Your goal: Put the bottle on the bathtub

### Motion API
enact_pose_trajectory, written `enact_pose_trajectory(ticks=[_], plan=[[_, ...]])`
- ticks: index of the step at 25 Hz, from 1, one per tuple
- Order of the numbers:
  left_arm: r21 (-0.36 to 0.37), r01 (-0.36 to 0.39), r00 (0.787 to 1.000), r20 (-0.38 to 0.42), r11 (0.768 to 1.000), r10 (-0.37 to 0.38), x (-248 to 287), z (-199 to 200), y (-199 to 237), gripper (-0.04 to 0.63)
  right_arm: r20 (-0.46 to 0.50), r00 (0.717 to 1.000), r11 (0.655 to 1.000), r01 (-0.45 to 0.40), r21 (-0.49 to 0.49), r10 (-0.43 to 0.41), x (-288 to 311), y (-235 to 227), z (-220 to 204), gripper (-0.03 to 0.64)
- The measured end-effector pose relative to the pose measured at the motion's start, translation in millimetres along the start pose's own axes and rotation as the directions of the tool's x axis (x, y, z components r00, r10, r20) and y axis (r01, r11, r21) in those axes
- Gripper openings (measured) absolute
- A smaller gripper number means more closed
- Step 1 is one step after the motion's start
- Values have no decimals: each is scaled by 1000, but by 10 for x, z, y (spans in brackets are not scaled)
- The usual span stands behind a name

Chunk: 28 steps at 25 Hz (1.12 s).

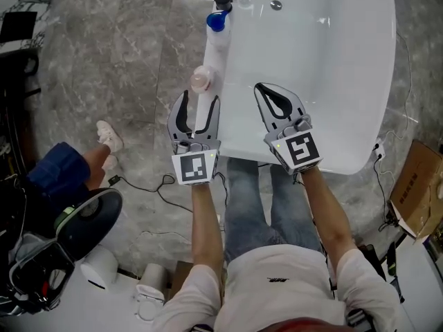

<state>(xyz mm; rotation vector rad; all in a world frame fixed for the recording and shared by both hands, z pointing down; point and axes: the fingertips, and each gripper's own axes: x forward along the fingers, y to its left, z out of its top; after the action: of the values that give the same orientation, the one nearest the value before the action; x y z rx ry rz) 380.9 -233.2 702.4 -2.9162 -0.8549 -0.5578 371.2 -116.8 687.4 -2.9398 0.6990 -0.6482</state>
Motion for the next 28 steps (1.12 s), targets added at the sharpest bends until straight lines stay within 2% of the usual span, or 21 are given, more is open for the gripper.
enact_pose_trajectory(ticks=[4,6,11,18,28], plan=[[-9,25,997,71,1000,-25,-230,409,-113,178,41,999,1000,-1,-21,2,-196,99,357,-5],[-1,36,996,81,999,-35,-308,572,-145,113,60,998,1000,-2,-27,4,-275,141,528,-6],[6,42,994,96,999,-43,-457,944,-176,16,97,995,998,-17,-55,22,-451,264,897,-6],[-1,71,989,130,997,-71,-724,1367,-324,8,132,991,997,-13,-70,22,-790,360,1250,-6],[15,88,988,127,996,-89,-986,1745,-422,8,118,992,994,-36,-106,48,-1058,507,1564,-6]])
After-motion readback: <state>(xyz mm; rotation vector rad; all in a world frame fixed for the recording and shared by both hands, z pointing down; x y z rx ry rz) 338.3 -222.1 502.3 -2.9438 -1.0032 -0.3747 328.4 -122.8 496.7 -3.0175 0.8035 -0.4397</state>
